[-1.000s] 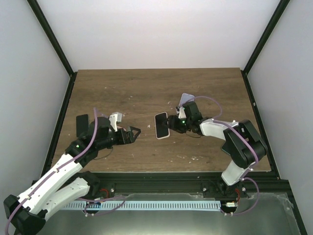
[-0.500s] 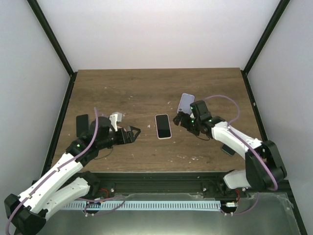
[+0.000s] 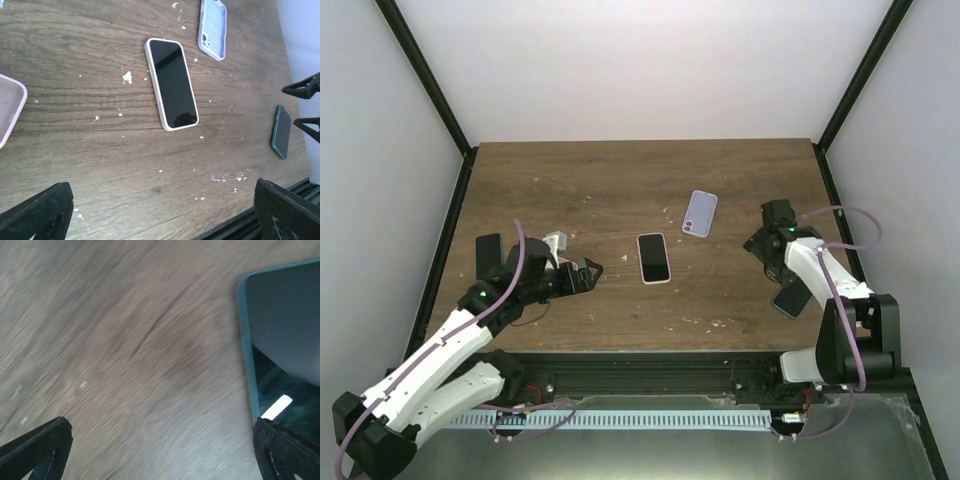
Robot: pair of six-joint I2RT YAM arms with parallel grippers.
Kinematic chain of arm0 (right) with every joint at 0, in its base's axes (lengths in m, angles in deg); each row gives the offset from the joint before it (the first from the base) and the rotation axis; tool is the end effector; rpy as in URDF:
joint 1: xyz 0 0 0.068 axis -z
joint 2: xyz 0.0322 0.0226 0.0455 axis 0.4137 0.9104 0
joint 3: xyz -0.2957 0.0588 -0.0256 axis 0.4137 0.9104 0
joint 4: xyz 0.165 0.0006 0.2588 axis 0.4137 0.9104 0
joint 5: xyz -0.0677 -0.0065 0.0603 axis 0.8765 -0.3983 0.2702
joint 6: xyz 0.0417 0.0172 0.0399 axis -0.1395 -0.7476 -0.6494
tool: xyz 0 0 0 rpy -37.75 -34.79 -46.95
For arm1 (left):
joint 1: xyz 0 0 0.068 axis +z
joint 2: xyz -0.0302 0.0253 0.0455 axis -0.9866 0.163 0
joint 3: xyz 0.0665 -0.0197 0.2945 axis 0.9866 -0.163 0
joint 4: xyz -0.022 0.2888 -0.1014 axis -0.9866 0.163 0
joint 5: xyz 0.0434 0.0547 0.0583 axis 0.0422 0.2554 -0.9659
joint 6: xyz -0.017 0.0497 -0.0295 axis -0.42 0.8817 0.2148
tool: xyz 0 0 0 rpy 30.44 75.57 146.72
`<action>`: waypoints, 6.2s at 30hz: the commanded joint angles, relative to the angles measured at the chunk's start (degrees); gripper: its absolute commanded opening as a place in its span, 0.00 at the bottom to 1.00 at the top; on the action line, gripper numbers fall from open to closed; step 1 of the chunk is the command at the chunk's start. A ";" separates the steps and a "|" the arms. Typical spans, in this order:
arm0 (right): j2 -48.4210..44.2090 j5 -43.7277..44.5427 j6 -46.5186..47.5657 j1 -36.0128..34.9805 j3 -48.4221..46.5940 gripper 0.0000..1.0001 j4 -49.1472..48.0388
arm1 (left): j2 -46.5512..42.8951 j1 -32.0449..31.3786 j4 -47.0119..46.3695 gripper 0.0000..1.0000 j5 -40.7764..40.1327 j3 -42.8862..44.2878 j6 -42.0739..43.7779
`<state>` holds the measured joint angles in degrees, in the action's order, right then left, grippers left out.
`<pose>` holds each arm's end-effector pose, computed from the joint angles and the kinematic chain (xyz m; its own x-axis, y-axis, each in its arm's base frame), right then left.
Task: Put the phone into the phone case
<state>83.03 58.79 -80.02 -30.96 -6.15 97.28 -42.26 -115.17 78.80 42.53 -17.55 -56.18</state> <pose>0.2873 0.0241 0.2049 -0.5983 0.7120 -0.3676 0.7057 0.6855 0.1792 0.1653 -0.1220 0.2767 -0.8204 -0.2107 -0.5315 0.1655 0.8023 -0.5735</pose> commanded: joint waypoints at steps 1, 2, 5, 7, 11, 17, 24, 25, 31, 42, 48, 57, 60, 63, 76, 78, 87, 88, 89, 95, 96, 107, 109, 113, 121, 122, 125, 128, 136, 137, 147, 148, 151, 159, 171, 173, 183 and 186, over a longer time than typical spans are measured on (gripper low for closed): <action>1.28 6.70 -0.38 8.02 0.11 1.00 4.54 | 1.58 0.70 2.21 1.00 -1.33 0.41 -1.10; 1.58 6.75 -0.16 10.44 0.21 1.00 5.02 | 2.01 0.90 2.59 1.00 -1.61 0.36 -1.57; 1.63 6.29 -0.29 17.18 1.77 1.00 5.47 | 3.46 1.51 2.93 1.00 -1.68 0.06 -2.73; 1.70 5.22 -0.24 20.62 2.52 1.00 5.73 | 4.05 1.63 2.33 1.00 -1.30 -0.21 -2.97; 1.86 6.10 0.55 22.89 2.78 1.00 5.58 | 4.75 1.82 1.02 1.00 -1.17 -0.14 -3.53; 2.41 3.25 3.03 23.91 5.30 1.00 1.44 | 8.17 2.27 0.51 1.00 -0.27 2.11 -3.07; 6.54 -4.59 9.11 23.88 6.15 1.00 -4.95 | 12.42 2.40 0.32 1.00 -0.65 3.98 -2.91; 7.24 -5.23 9.43 23.91 6.47 1.00 -5.57 | 12.77 2.46 0.10 1.00 -1.31 3.84 -3.37; 8.11 -9.37 12.00 23.46 9.35 1.00 -9.64 | 16.32 6.41 0.24 1.00 -4.25 3.06 -7.59; 11.99 -14.30 11.03 10.51 7.09 0.97 -10.59 | 16.30 21.99 -3.17 1.00 -3.48 -2.57 -11.80; 16.51 -12.42 10.01 3.31 3.01 0.95 -8.36 | 14.87 24.99 -0.13 0.99 -8.43 -2.76 -13.21; 17.78 -10.23 1.73 3.84 0.14 0.93 -3.23 | 16.25 25.37 1.10 0.87 -10.72 -3.07 -19.43; 17.91 -10.92 -0.04 4.72 -1.54 0.93 -1.80 | 17.17 25.36 1.15 0.85 -9.95 -2.74 -20.89; 18.83 -11.29 -1.76 5.22 -2.88 0.93 -0.44 | 18.17 25.33 0.03 0.83 -9.46 -3.00 -22.16; 23.76 -11.99 -1.54 7.49 -4.23 0.89 0.14 | 28.27 25.37 -2.85 0.69 -17.59 -1.35 -23.95; 23.49 -12.08 -1.31 7.48 -4.29 0.89 -0.12 | 29.32 25.29 -4.31 0.69 -15.82 -1.74 -23.53; 23.41 -12.34 -0.95 7.49 -3.55 0.83 -0.91 | 32.10 22.38 -10.03 0.63 -9.93 -3.87 -24.47; 23.27 -12.34 -1.02 7.49 -3.24 0.82 -0.94 | 32.45 21.27 -10.51 0.63 -9.47 -3.91 -24.85; 23.07 -12.34 -1.11 7.49 -2.99 0.81 -1.00 | 32.77 19.83 -11.00 0.62 -9.00 -3.81 -25.16; 21.19 -12.90 -0.31 7.04 -1.40 0.80 -1.91 | 31.71 12.28 -12.00 0.60 -8.83 -1.59 -25.39; 20.92 -13.07 0.13 6.71 -1.13 0.80 -2.20 | 31.15 11.33 -12.18 0.60 -9.24 -1.12 -24.70; 21.06 -13.04 4.14 1.97 0.46 0.75 -5.59 | 39.51 6.46 -22.13 0.67 -1.80 11.67 -6.74; 20.82 -13.13 5.18 1.47 0.85 0.75 -6.12 | 44.33 4.91 -22.02 0.64 -0.99 15.20 -6.43; 19.60 -12.11 7.37 1.16 1.45 0.75 -6.84 | 52.31 0.37 -21.92 0.61 -1.44 22.95 -5.36; 18.23 -11.39 8.40 1.16 1.99 0.74 -7.10 | 66.33 -5.43 -25.27 0.59 0.12 39.48 -3.87; 18.06 -11.58 8.37 1.16 2.23 0.74 -7.30 | 67.93 -5.73 -25.92 0.58 0.06 41.01 -3.65; 18.10 -11.82 8.52 1.16 2.55 0.74 -7.54 | 72.66 -5.89 -27.33 0.53 -0.18 44.59 -4.35; 17.96 -12.02 8.74 1.16 2.78 0.74 -7.80 | 76.91 -5.95 -27.33 0.50 0.28 48.02 -4.32; 17.52 -12.87 9.29 1.16 3.35 0.74 -8.71 | 85.15 -6.00 -27.62 0.48 1.96 54.16 -3.94; 17.42 -12.87 9.33 1.16 3.43 0.74 -8.71 | 85.68 -6.05 -27.34 0.47 1.76 54.64 -3.89; 16.79 -13.00 9.41 1.16 4.68 0.74 -9.80 | 89.26 -7.10 -18.57 0.33 -4.03 60.10 -1.15; 16.79 -12.96 9.41 1.16 4.74 0.74 -9.72 | 89.35 -7.21 -18.38 0.31 -4.54 60.13 -1.09; 16.26 -12.72 9.96 1.16 4.71 0.74 -9.72 | 89.61 -7.49 -18.34 0.26 -4.67 60.08 -0.70; 13.25 -12.84 11.43 1.17 6.02 0.74 -10.24 | 87.78 -9.56 -16.23 0.01 -2.73 59.30 0.32; 12.00 -13.90 11.56 1.08 6.87 0.74 -10.41 | 70.90 -11.60 -18.72 0.00 -2.11 38.41 -4.62; 11.32 -13.86 11.73 1.08 6.94 0.74 -10.23 | 68.95 -12.01 -19.90 0.00 -1.39 34.93 -6.25; 7.57 -14.78 11.97 0.95 9.06 0.74 -11.08 | 65.31 -12.22 -14.58 0.00 -4.77 28.32 -6.48; 6.99 -15.08 12.13 0.90 9.48 0.74 -11.15 | 63.96 -12.21 -12.07 0.00 -7.76 26.94 -6.17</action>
<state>89.76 47.64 -67.43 -28.84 1.07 83.73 23.53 -127.27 60.44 39.40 12.09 -62.37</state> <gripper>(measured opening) 0.774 0.014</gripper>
